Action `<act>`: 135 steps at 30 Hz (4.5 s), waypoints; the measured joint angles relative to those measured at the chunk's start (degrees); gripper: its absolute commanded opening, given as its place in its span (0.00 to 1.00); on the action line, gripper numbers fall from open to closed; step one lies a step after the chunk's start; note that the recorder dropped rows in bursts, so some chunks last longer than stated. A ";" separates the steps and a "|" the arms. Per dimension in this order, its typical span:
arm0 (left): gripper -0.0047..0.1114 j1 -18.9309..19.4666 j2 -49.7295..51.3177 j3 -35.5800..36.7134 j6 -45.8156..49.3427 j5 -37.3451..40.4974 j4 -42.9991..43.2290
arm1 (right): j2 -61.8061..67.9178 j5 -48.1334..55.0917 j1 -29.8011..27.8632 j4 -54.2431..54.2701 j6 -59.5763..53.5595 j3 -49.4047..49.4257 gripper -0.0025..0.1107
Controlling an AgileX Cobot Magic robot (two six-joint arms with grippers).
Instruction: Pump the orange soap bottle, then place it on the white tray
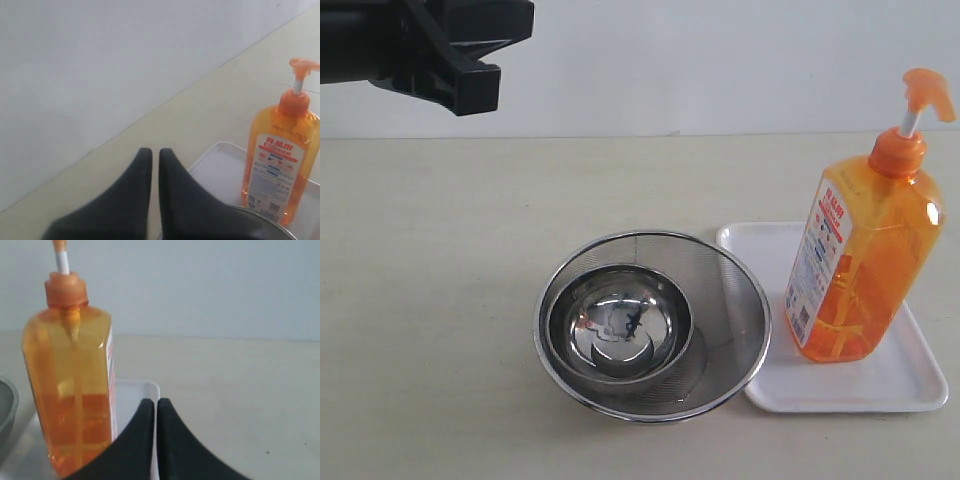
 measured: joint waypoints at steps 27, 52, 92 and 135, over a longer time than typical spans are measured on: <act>0.08 0.00 0.00 0.00 0.00 0.00 0.00 | -0.27 8.71 -0.16 -0.33 3.73 0.26 0.02; 0.08 0.00 -0.81 0.00 3.20 2.14 0.00 | -0.27 8.71 -0.16 -0.55 4.16 0.26 0.02; 0.08 19.29 -65.80 45.69 -0.70 13.54 -0.04 | -0.31 8.71 -0.25 -0.55 4.30 0.26 0.02; 0.08 19.29 -65.80 50.41 94.66 22.96 -110.24 | -0.31 8.36 -0.25 -0.55 4.30 0.26 0.02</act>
